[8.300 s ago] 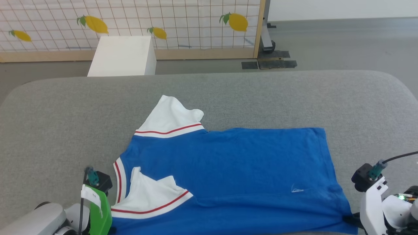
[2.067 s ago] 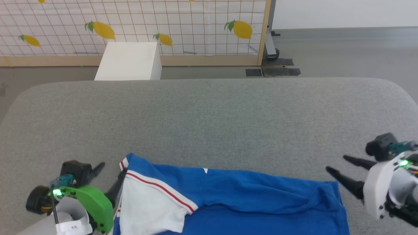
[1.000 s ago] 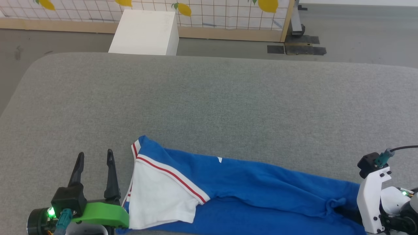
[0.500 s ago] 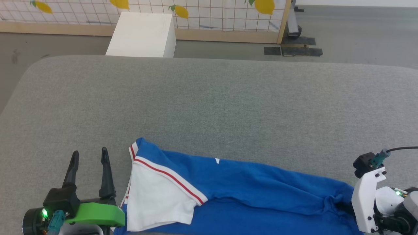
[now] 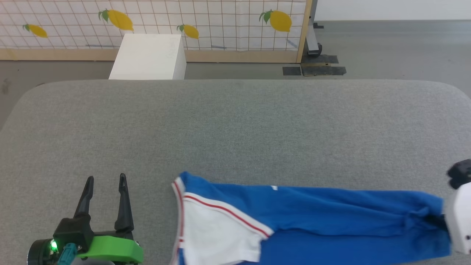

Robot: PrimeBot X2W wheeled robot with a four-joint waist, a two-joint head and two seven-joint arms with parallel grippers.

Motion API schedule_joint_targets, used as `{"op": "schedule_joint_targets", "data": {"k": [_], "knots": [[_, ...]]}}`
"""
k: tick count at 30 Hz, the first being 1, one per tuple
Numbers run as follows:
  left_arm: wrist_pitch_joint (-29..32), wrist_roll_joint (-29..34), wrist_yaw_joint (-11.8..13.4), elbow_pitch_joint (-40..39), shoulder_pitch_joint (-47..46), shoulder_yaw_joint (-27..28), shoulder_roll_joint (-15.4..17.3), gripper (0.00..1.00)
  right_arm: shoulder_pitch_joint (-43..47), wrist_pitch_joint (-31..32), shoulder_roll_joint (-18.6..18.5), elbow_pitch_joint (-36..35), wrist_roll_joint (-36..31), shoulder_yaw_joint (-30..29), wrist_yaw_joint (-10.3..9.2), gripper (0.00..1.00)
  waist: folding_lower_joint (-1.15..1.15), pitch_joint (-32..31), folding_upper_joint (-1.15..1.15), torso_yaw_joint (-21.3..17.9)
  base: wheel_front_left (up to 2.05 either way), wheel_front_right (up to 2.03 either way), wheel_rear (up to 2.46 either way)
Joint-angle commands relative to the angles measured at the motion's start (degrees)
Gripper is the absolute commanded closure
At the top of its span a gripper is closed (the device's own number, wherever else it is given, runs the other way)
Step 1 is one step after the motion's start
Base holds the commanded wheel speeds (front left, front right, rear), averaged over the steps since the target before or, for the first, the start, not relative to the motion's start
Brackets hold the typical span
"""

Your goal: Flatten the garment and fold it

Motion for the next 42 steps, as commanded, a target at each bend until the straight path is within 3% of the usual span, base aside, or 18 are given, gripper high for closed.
{"op": "schedule_joint_targets", "data": {"k": [1, 5, 10, 20, 25, 29, 35, 42], "knots": [[-0.2, 0.9, -0.6, 0.1, 0.9, 0.3, -0.2, 0.0, 1.0, -0.2, -1.4, 0.8, 0.2, -1.2, -0.09, 1.0, 0.0, -0.3, 0.0, -0.3, 0.0, 0.0, 0.0], [-0.2, 2.3, -1.1, 0.1, 1.1, -0.2, -0.2, 0.0, 2.3, 0.1, -4.9, 3.2, -1.4, -3.2, -0.09, 1.0, 0.0, -0.6, 0.0, -0.3, 0.0, 0.0, 0.0], [-0.2, 2.6, -1.4, 0.5, 1.4, -0.1, -0.3, 0.0, 3.4, 0.8, -5.7, 2.4, -1.4, -4.2, -0.09, 1.0, 0.0, -1.2, 0.0, -0.4, 0.0, 0.0, 0.0], [-0.2, 2.4, -1.5, 0.7, 1.6, 0.6, -0.5, 0.0, 3.7, 2.6, -4.8, -19.6, 1.3, -2.7, -0.09, 1.0, 0.0, -1.9, 0.0, 0.2, 0.0, 0.0, 0.0], [-0.2, 2.4, -1.7, 0.8, 1.1, 0.3, -0.6, 0.0, 1.4, 5.1, -1.1, -28.2, 1.0, 0.1, -0.09, 1.0, 0.0, -0.9, 0.0, 1.2, 0.0, 0.0, 0.0], [-0.2, 2.3, -1.8, 1.0, 0.1, -0.2, -0.7, 0.0, -2.5, 6.9, 2.9, -30.2, 0.0, 4.1, -0.09, 1.0, 0.0, 0.4, 0.0, 2.1, 0.0, 0.0, 0.0], [-0.2, 2.1, -1.9, 1.5, -1.9, -0.6, -0.8, 0.0, -11.4, 6.4, 11.4, -25.5, -2.6, 11.3, -0.09, 1.0, 0.0, 2.8, 0.0, 3.5, 0.0, 0.0, 0.0], [-0.2, 1.7, -1.9, 2.1, -4.4, -1.7, -0.9, 0.0, -20.2, 4.7, 20.0, -13.9, -3.1, 20.5, -0.09, 1.0, 0.0, 6.1, 0.0, 5.1, 0.0, 0.0, 0.0]]}}
